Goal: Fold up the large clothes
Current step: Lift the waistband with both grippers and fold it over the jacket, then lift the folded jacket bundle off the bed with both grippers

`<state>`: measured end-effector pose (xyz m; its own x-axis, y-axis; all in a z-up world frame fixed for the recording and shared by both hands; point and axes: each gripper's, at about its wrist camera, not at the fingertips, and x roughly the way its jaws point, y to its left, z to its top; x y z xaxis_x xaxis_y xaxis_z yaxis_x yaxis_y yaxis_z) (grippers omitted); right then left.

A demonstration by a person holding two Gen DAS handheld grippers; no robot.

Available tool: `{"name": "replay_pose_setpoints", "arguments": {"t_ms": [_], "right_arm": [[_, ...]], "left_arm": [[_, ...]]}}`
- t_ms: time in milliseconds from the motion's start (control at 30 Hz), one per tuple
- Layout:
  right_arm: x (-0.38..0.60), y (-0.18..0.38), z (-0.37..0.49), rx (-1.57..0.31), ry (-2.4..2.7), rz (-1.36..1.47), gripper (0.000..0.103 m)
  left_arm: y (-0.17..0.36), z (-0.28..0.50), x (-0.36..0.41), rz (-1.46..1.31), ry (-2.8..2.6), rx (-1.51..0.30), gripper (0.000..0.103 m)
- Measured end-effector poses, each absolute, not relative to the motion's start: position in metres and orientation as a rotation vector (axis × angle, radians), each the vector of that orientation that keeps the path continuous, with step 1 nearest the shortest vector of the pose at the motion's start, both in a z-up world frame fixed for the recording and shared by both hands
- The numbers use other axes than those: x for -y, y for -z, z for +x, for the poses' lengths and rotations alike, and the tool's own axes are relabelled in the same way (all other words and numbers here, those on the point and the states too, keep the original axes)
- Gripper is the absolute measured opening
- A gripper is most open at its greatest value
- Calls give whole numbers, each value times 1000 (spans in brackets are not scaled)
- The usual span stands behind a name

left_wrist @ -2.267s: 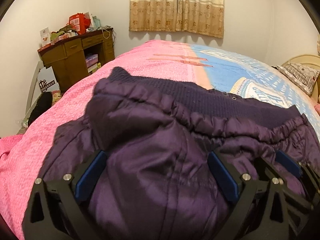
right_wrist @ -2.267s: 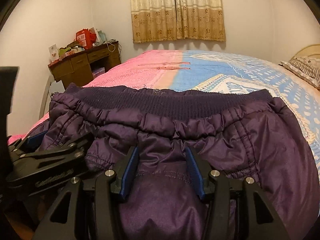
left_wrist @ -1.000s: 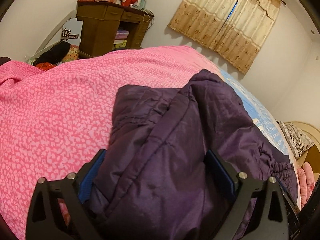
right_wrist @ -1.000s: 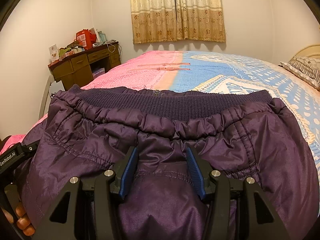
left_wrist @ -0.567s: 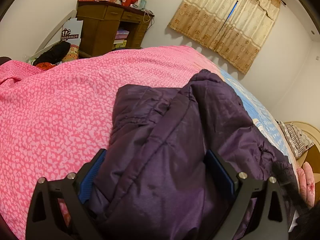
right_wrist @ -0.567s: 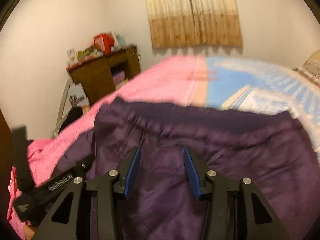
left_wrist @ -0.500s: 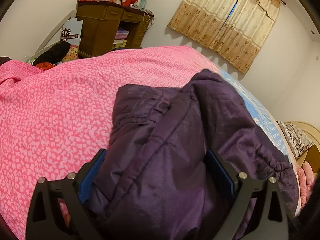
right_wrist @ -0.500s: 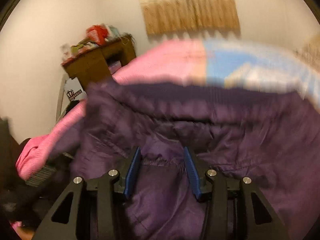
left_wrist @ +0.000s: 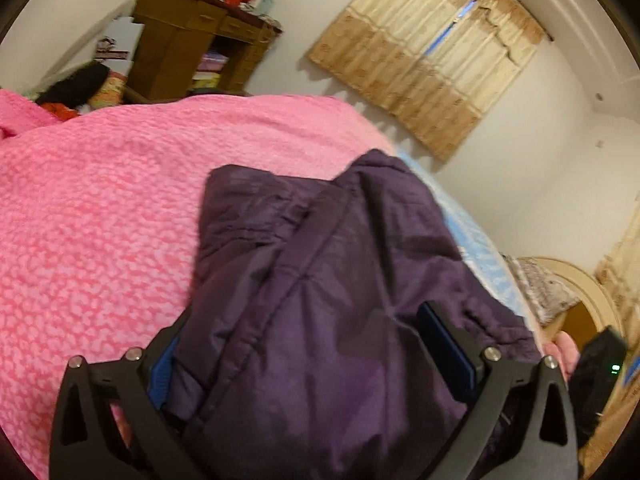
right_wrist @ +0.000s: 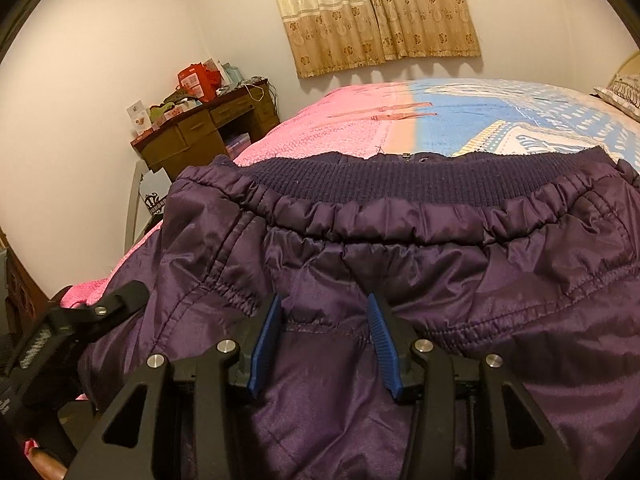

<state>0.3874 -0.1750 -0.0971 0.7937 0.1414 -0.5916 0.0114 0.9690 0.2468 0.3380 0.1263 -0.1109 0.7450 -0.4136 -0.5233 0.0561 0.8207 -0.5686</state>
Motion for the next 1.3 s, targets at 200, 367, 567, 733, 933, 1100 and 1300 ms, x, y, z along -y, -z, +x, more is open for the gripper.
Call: {"name": "replay_pose_setpoints", "arguments": {"t_ms": [200, 367, 567, 733, 933, 1100, 1300], "right_arm": [[179, 100, 385, -640, -91, 278, 47], [184, 101, 385, -634, -105, 301, 47], [193, 98, 388, -670, -126, 328, 47], [227, 72, 364, -648, -194, 476, 47], [305, 57, 316, -526, -216, 715, 47], [377, 53, 280, -465, -180, 819, 47], [426, 90, 264, -507, -137, 892, 47]], "left_arm": [[110, 349, -122, -561, 276, -695, 86], [97, 342, -127, -602, 293, -647, 41], [46, 323, -99, -453, 324, -556, 29], [-2, 304, -53, -250, 377, -470, 27], [-30, 275, 11, -23, 480, -385, 26], [-27, 259, 70, 133, 580, -360, 26], [14, 248, 137, 285, 683, -407, 25]]}}
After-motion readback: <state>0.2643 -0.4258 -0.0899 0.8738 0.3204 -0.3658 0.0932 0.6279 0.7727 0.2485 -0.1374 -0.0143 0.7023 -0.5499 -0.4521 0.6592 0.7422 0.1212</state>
